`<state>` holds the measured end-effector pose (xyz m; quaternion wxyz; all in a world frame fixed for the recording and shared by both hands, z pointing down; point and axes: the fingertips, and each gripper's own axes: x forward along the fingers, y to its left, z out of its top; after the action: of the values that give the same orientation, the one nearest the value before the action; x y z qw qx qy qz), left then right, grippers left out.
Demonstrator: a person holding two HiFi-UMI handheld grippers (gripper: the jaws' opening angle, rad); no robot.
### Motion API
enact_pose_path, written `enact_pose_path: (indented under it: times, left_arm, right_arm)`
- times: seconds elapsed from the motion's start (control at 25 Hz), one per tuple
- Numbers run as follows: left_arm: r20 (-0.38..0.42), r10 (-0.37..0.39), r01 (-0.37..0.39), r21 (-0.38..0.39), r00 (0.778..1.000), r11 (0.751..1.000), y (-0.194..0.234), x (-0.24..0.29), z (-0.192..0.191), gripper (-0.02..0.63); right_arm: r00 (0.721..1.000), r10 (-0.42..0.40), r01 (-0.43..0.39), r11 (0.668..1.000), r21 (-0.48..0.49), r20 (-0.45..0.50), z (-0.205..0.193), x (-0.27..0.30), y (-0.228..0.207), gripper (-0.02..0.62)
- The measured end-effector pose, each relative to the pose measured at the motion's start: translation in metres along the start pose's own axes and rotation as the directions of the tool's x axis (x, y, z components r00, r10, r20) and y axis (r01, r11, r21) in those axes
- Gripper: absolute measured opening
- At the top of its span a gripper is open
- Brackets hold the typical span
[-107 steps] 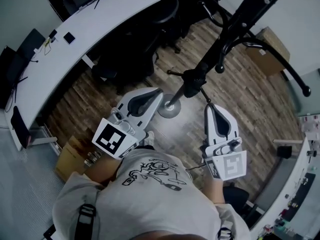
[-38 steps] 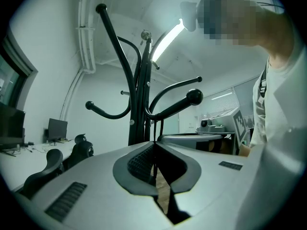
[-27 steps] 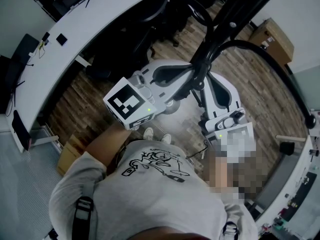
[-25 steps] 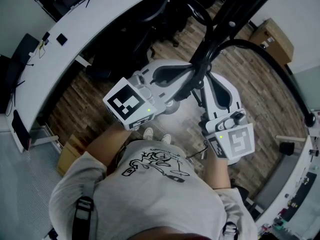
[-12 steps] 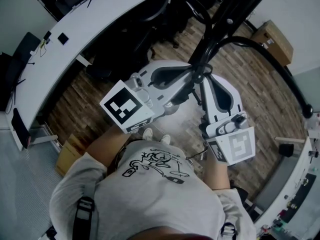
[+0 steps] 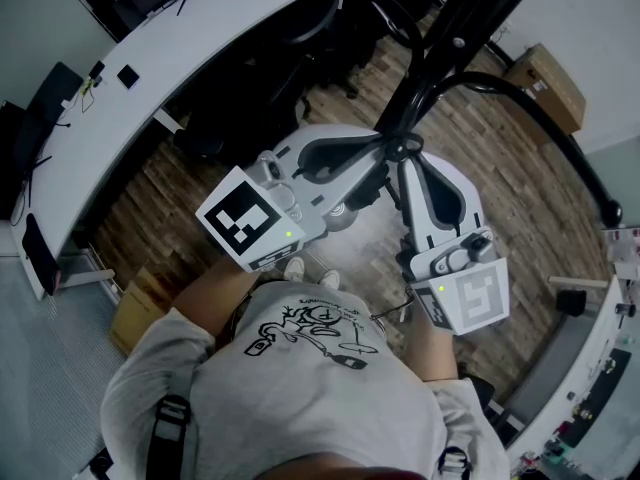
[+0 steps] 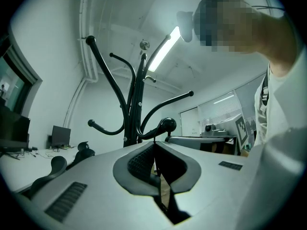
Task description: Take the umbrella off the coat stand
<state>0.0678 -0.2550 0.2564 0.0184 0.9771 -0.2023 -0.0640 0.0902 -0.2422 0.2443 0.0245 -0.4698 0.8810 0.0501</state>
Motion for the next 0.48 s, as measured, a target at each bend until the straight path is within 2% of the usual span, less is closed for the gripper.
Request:
enact_pose_path:
  times: [0.48]
  left_arm:
    - [0.038,0.007,-0.007,0.001,0.999,1.000,-0.016,-0.020,0.013,0.023]
  right_arm:
    - [1.000,0.013,-0.013,1.000,-0.012,0.025,0.015,-0.008,0.023,0.017]
